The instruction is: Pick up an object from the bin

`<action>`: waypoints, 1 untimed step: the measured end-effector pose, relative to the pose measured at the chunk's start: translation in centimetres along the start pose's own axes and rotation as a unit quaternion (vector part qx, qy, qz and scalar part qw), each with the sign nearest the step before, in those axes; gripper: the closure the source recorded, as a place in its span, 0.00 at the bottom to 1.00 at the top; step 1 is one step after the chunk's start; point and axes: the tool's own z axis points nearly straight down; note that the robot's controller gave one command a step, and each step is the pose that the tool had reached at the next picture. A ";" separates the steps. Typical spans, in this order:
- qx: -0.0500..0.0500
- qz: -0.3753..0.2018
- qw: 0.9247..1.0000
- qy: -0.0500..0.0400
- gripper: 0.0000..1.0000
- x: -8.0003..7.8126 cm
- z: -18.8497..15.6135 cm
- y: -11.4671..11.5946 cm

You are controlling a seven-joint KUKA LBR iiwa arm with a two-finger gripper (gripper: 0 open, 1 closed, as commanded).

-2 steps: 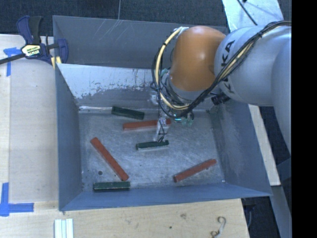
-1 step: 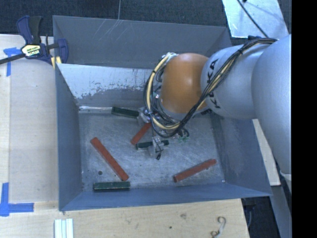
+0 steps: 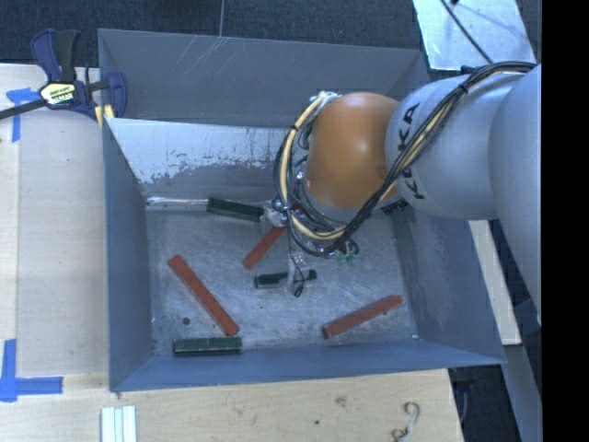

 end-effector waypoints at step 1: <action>0.000 -0.008 1.000 0.002 0.00 0.8 0.2 -0.1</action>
Offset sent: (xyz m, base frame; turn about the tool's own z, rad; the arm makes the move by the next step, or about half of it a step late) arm -0.0082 -0.0025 -0.0021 -0.0178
